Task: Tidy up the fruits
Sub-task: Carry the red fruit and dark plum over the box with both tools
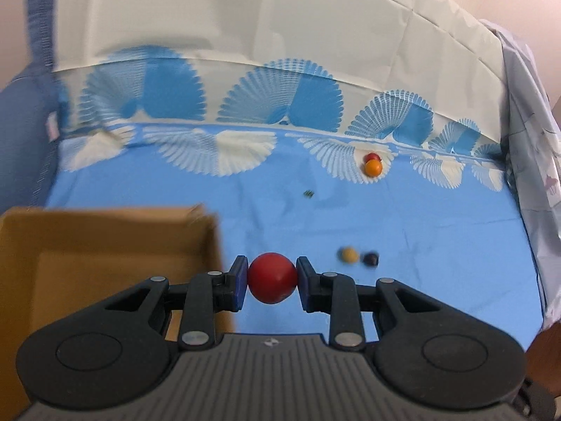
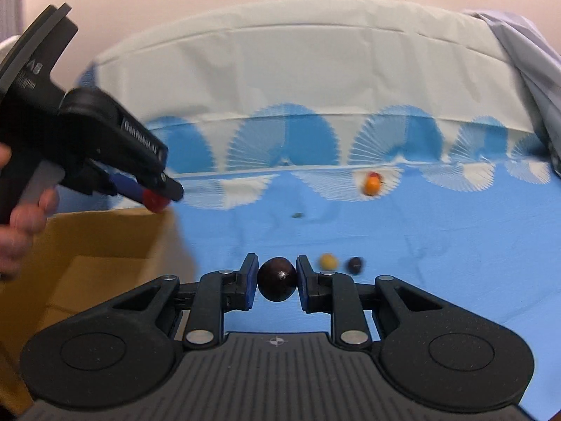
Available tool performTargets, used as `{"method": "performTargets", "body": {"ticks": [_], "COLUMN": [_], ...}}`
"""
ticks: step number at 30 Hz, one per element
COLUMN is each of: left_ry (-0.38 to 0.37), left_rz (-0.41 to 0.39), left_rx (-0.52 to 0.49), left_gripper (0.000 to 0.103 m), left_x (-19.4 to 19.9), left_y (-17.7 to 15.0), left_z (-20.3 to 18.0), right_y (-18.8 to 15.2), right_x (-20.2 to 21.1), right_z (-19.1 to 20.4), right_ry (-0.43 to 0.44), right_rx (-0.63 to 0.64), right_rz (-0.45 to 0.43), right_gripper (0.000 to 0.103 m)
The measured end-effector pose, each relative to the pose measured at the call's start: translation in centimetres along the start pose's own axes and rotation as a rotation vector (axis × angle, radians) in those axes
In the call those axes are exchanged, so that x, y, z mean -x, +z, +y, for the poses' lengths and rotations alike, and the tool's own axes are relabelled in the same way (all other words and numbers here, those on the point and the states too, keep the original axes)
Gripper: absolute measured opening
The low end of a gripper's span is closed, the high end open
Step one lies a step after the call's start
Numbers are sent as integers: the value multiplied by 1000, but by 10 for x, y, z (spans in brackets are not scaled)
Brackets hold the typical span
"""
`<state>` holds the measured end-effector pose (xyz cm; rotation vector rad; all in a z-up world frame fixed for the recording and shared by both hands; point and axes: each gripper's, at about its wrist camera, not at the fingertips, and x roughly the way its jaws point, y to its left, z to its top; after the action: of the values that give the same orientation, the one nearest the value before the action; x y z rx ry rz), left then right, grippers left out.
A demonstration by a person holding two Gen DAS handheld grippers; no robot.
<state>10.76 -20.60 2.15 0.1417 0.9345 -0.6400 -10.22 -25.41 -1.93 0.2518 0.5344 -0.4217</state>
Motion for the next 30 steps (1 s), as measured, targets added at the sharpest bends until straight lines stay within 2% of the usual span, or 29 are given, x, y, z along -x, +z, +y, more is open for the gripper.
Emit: {"method": "performTargets", "body": {"ticks": [5,12,21,30], "left_ry": [58,136,189,203], "left_rz": [2,13,75,118], "left_rx": [5,22,86,105], "left_gripper": [33,33,33,33], "left_x": [54,97,96,74], "left_y": [-47,-103,-146,-159], "left_z": [43,101,157,180], "right_y": [-7,-21,-37,-50], "right_x": [25,37,23,-4], "right_z": [49,109,168,189], "right_ry": [61,133,187,194], "right_rx": [48,100,177,211], "right_rz": [14,65,137,211], "right_gripper": [25,25,25,25]}}
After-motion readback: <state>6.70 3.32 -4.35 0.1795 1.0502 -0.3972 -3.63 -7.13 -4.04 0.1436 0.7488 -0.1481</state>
